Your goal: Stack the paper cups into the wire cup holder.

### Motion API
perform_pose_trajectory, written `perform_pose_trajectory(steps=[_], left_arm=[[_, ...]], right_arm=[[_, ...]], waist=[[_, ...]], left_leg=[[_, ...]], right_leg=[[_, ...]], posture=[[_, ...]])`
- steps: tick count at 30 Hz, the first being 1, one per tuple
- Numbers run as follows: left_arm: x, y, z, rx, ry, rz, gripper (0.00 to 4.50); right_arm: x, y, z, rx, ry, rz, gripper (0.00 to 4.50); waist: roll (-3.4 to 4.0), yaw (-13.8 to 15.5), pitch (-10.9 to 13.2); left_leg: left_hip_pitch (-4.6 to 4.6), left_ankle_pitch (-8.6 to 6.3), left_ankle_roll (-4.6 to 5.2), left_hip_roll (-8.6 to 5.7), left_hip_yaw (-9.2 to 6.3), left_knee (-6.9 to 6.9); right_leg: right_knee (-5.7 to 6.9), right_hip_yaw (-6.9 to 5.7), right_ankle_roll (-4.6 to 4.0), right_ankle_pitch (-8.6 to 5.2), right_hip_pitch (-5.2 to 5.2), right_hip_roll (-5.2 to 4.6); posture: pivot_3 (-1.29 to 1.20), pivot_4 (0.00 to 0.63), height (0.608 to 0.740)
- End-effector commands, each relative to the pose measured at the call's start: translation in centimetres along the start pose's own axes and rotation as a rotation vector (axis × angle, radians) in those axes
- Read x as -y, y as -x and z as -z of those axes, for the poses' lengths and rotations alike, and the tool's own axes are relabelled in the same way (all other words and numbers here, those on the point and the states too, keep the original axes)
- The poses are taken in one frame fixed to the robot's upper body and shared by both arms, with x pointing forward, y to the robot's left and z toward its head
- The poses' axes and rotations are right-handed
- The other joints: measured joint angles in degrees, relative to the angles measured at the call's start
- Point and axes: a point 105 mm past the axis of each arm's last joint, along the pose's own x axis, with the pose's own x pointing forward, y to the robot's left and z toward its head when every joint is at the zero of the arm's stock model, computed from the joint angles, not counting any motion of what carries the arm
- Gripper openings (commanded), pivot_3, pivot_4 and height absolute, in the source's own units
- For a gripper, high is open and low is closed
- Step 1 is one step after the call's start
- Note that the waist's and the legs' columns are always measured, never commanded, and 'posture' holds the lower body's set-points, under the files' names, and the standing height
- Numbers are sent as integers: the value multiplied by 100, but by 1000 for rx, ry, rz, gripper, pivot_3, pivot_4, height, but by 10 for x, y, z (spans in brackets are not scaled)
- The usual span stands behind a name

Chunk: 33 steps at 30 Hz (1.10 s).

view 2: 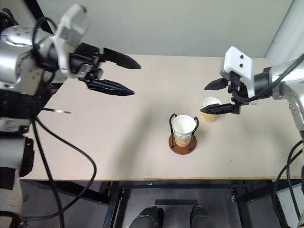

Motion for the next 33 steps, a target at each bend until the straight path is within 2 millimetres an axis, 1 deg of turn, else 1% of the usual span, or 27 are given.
perform_pose_trajectory(steps=[1, 4, 11, 16, 19, 26, 31, 33], left_arm=[[6, 17, -3, -11, -25, -82, 4500], [17, 24, 0, -19, -7, -94, 4500], [32, 35, 12, -82, 19, -138, 4500], [33, 41, 13, -98, 21, -174, 4500], [33, 42, 13, -105, 19, -182, 4500], [34, 44, 12, -114, 15, -196, 4500], [33, 43, 12, -111, 15, -201, 4500], [33, 43, 12, -110, 14, -200, 4500]], right_arm=[[14, -6, 7, -72, 110, 24, 4473], [26, -17, 28, -174, 181, 33, 4473], [42, -29, 71, -379, 323, -2, 4473], [52, -40, 83, -435, 370, -11, 4473], [56, -47, 86, -451, 391, -17, 4473], [61, -61, 96, -512, 432, -48, 4473], [66, -67, 111, -594, 442, -43, 4473], [67, -69, 114, -613, 445, -41, 4092]], waist=[[0, -8, 0], [0, -15, 0], [0, -54, 0], [0, -85, 0], [0, -87, 0], [0, -89, 0], [0, -86, 0], [0, -88, 0]], left_leg=[[1, 1, 0, 0, -2, -1], [5, 3, -3, 3, -4, -1], [12, 20, -22, 9, -3, -19], [24, 43, -34, 14, -4, -38], [28, 52, -37, 14, -4, -51], [28, 58, -47, 14, -5, -92], [27, 51, -64, 20, -6, -116], [27, 46, -71, 22, -8, -118]], right_leg=[[1, 2, -3, -1, 1, -2], [6, -5, -18, 1, 0, -1], [10, -8, -58, 27, -17, 2], [14, -6, -88, 48, -19, 5], [13, -5, -101, 56, -22, 5], [8, -2, -111, 58, -41, 3], [8, -9, -117, 55, -52, 3], [8, -10, -118, 54, -55, 4]], posture=[[0, 150, 740], [0, 150, 740], [0, 150, 740], [0, 150, 740], [0, 150, 740], [0, 150, 740], [0, 150, 740], [0, 150, 740]])
